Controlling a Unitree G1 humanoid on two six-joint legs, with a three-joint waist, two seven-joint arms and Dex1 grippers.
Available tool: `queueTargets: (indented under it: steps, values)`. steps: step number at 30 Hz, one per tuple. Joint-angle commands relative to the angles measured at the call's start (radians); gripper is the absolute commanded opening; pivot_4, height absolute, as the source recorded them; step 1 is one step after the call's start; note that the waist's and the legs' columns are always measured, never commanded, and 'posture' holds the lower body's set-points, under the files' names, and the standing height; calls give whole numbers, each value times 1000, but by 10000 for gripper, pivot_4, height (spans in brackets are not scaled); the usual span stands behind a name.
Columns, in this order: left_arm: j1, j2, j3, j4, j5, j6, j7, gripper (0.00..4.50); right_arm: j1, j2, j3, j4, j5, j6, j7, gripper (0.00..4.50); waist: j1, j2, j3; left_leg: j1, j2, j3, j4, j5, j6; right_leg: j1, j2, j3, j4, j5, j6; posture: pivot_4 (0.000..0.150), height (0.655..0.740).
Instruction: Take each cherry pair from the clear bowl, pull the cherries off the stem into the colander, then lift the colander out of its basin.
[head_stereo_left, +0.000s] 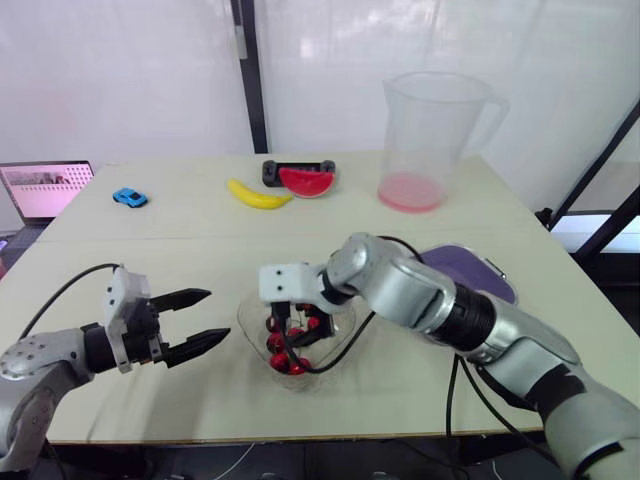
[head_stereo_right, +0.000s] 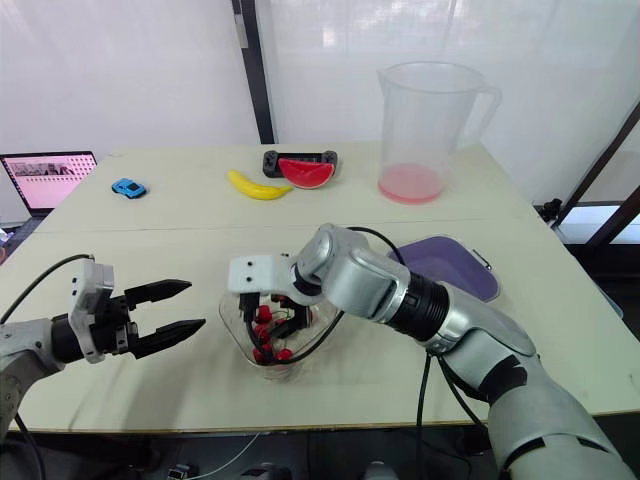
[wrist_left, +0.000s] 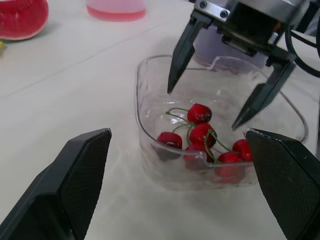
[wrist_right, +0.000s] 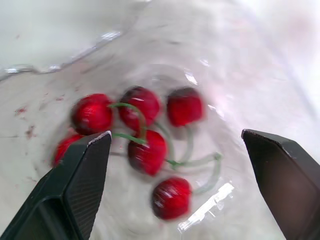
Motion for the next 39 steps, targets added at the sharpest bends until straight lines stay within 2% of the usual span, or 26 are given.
queueTargets:
  steps: [1, 8, 16, 20, 23, 37, 39]
  values:
    - [-16, -3, -10, 3, 6, -24, -9, 45000, -18, 1, -43, -32, 16, 115, -31, 44231, 0, 0, 0, 0, 0, 0, 0, 0, 0, 0, 0, 0, 0, 0, 0, 1500, 7400]
    - [-26, -9, -23, 6, 13, -33, -9, 45000, -29, 25, 11, -34, 71, 310, -74, 44231, -2, 0, 0, -1, 0, 0, 0, 0, 0, -2, 0, 0, 1, 0, 0, 1500, 7400]
    - [-20, -6, -19, -1, 15, -32, -5, 45000, -23, 57, 53, 31, 88, 333, -163, 44231, -1, 0, 0, -1, 0, 0, 0, 0, 0, -3, -1, 0, 4, 0, 0, 1500, 7400]
    - [-15, -6, -17, -5, 17, -33, -3, 45000, -20, 66, 66, 58, 89, 325, -196, 31902, -1, 0, 0, -1, 0, 0, 0, 0, 0, -4, -1, 0, 4, 0, 0, 1500, 7400]
    - [-13, -6, -14, -7, 16, -31, -2, 45000, -21, 70, 74, 80, 87, 312, -215, 16794, -1, 0, 0, -1, 0, 0, 0, 0, 0, -4, -1, 0, 4, 0, 0, 1500, 7400]
    - [-26, -8, -24, 4, 21, -33, 1, 45000, -25, 70, 76, 79, 118, 315, -239, 16794, -1, 0, 0, -1, -1, 0, 0, 0, 0, -4, -1, 0, 5, 0, 0, 1500, 7400]
    - [-32, -8, -25, 11, 23, -34, 0, 45000, -27, 67, 75, 79, 118, 310, -243, 12243, -1, 0, 0, -1, -1, 0, 0, 0, 0, -4, -1, 0, 5, 0, 0, 1500, 7400]
